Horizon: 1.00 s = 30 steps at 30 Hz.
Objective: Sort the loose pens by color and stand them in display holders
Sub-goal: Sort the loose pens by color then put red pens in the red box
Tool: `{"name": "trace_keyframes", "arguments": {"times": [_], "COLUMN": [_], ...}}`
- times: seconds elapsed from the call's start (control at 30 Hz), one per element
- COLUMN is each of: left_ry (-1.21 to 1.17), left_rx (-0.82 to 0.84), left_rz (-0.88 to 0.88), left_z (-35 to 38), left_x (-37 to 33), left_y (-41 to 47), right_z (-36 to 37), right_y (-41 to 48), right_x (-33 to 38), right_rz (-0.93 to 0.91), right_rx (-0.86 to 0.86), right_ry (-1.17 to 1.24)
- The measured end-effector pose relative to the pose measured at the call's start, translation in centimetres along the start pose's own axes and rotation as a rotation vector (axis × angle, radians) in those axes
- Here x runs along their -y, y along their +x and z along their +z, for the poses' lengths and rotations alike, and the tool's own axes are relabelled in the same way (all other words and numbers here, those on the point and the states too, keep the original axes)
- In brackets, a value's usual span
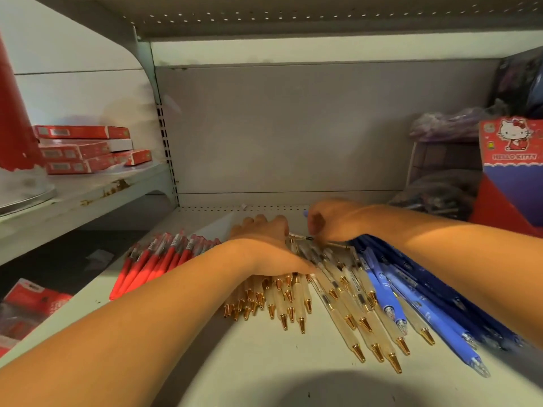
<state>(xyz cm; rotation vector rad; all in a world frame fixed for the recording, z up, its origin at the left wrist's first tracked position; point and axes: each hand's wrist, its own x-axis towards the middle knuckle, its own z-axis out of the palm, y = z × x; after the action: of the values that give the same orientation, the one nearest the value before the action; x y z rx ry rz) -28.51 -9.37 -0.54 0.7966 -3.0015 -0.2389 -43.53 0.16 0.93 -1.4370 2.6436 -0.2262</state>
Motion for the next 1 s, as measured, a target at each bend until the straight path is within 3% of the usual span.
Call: {"name": "trace_keyframes", "arguments": {"times": [0.13, 0.23, 0.33, 0.4, 0.5, 0.7, 0.83, 1.0], "left_ry": [-0.114, -0.156, -0.141, -0.129, -0.145, -0.018, 0.040, -0.026], "left_rx": [0.036, 0.037, 0.062, 0.084, 0.097, 0.049, 0.021, 0.032], "left_rz": [0.022, 0.044, 0.056, 0.063, 0.078, 0.137, 0.098, 0.125], "left_z": [-0.3, -0.4, -0.7, -0.9, -1.1, -0.7, -0.2, 0.5], "left_x": [0.8, 1.3, 1.8, 2.1, 2.4, 1.6, -0.1, -1.3], "left_y": [0.1, -0.1, -0.2, -0.1, -0.1, -0.4, -0.4, -0.1], "right_z": [0.0, -1.6, -1.8, -1.0, -0.2, -2.5, -2.4, -0.9], "right_y": [0.3, -0.2, -1.9, -3.3, -4.5, -7.3, -10.4, -11.7], "right_x": [0.4, 0.8, 1.5, 2.1, 2.6, 1.6, 1.9, 3.5], "right_rz": [-0.019, 0.018, 0.075, 0.062, -0.021, -0.024, 0.052, 0.047], "right_rx": [-0.061, -0.111, 0.050, 0.186, 0.214, 0.044, 0.182, 0.256], "right_ry": [-0.037, 0.112, 0.420, 0.482, 0.430, 0.280, -0.111, -0.183]}}
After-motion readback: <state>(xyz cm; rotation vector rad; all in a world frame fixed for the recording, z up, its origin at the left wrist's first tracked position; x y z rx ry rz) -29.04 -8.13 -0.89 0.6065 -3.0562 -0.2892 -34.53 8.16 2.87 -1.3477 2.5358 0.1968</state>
